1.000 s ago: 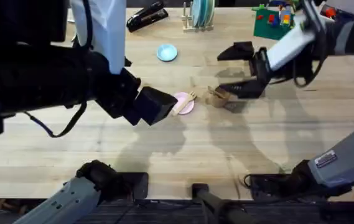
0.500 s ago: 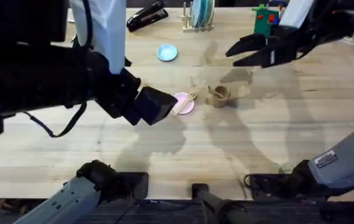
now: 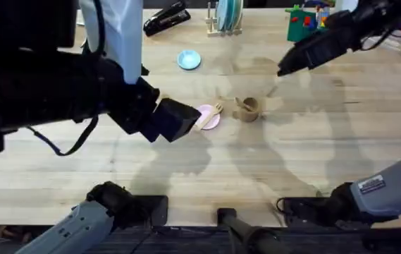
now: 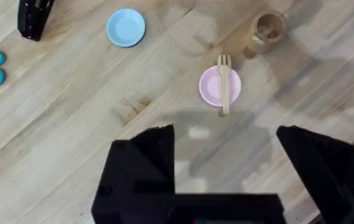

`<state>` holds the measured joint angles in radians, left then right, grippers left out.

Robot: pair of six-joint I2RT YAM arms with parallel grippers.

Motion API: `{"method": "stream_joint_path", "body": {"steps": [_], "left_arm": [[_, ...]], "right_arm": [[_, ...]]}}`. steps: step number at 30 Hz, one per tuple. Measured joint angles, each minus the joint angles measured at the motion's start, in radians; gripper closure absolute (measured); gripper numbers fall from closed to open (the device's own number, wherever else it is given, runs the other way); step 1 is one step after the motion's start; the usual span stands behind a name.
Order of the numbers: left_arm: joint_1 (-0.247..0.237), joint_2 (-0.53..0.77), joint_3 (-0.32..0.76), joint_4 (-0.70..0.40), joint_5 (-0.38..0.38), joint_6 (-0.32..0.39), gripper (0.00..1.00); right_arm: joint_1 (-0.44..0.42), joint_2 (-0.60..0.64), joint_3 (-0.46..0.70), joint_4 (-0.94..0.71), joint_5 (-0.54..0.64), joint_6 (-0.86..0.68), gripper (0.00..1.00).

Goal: Pick up a utensil and set it on the pink plate, then put the other utensil in the container.

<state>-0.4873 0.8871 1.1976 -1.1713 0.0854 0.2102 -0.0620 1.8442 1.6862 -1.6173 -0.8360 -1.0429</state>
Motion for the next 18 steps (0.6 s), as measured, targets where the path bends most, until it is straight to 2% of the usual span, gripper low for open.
{"method": "stream_joint_path", "body": {"steps": [4,7,18], "left_arm": [[0.0,0.0,0.0,0.0,0.0,0.0,0.008],[0.0,0.0,0.0,0.0,-0.003,0.0,0.008],[0.0,0.0,0.0,0.0,-0.007,0.0,0.008]], "right_arm": [[0.0,-0.031,0.002,0.0,0.118,0.11,0.007],[0.0,-0.04,0.002,0.0,0.161,0.149,0.006],[0.0,-0.172,-0.005,0.0,0.212,0.247,0.007]]}}
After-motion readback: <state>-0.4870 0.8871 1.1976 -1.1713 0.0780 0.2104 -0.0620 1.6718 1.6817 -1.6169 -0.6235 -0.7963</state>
